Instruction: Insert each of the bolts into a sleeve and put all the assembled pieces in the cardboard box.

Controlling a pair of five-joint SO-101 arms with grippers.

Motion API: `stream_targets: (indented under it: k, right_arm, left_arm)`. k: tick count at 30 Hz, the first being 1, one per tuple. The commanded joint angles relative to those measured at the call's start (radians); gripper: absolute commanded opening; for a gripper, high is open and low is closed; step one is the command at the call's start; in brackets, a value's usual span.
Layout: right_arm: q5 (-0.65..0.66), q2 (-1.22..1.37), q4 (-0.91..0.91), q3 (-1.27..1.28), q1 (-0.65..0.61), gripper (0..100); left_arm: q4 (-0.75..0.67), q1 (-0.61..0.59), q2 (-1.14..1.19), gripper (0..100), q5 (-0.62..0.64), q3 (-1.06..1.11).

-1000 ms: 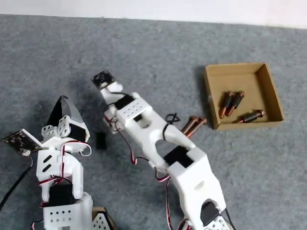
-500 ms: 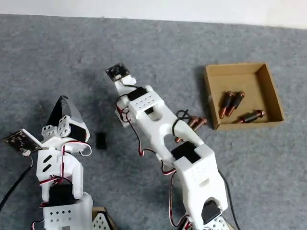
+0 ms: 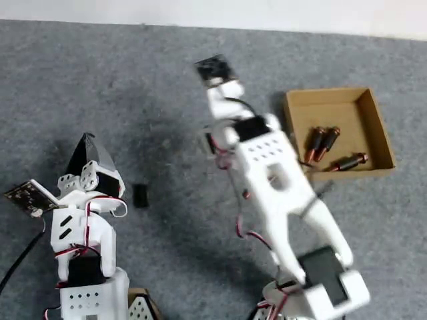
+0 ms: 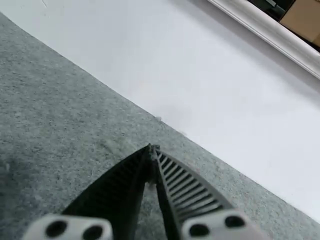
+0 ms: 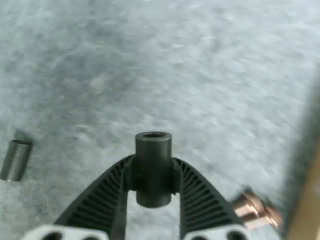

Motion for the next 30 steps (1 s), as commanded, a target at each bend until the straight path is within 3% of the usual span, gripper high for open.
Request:
stream_targets:
  k: [1,8,17,23,30]
  right_arm:
    - [0.0,-0.197,-0.022,0.099,0.071,0.4]
    - [0.006,-0.518,-0.243,0.565,0.17,0.4]
    - [0.009,-0.946,-0.41,1.027,0.394,0.4]
    - [0.063,-1.199,-0.409,1.198,0.424,0.4]
    - [0.063,-1.523,-0.303,1.353,0.49,0.4]
  left_arm:
    - [-0.021,-0.004,-0.01,1,-0.005,-0.03]
    - [-0.021,0.099,-0.01,1,-0.005,-0.028]
    - [-0.017,0.346,-0.005,1,-0.005,-0.027]
    - [-0.017,0.503,-0.005,1,-0.239,0.005]
    - [-0.017,0.613,-0.005,1,-0.308,-0.007]
